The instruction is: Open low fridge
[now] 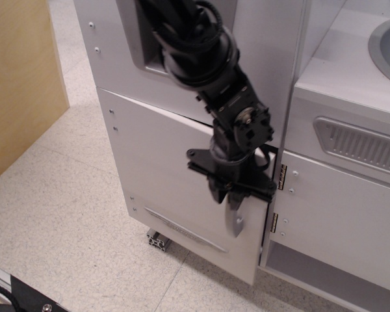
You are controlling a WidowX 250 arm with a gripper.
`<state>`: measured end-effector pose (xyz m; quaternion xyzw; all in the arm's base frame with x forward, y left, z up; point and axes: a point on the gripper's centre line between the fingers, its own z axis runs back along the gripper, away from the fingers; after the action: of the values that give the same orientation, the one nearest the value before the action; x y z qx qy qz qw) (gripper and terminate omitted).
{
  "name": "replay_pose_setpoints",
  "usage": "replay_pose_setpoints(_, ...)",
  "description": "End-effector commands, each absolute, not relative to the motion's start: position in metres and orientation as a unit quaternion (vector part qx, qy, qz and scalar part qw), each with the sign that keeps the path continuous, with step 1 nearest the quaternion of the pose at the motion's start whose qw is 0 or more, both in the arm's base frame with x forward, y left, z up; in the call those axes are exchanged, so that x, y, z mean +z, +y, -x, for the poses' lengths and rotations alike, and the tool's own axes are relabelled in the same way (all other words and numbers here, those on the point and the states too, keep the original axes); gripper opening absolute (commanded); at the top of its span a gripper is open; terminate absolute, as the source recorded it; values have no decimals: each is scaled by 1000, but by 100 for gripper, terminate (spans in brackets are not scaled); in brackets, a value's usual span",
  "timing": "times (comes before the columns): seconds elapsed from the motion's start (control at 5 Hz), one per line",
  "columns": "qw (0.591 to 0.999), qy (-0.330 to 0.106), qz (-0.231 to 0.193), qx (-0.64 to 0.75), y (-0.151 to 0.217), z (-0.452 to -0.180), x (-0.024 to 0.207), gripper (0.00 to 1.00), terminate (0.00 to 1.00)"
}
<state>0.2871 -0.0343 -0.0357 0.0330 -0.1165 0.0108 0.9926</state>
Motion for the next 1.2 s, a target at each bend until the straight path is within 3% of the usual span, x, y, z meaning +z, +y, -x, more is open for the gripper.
replay_pose_setpoints(0.0, 993, -109, -15, -43, -27, -242, -3, 0, 0)
replay_pose_setpoints(0.2, 994, -86, 32, -58, -19, -227, 16, 100, 0)
replay_pose_setpoints(0.4, 995, -81, 39, -41, -21, -229, 44, 100, 0)
replay_pose_setpoints(0.6, 992, -114, 61, -14, -33, -248, 64, 100, 0)
replay_pose_setpoints(1.0, 985, -164, 50, 15, -49, -291, 70, 100, 0)
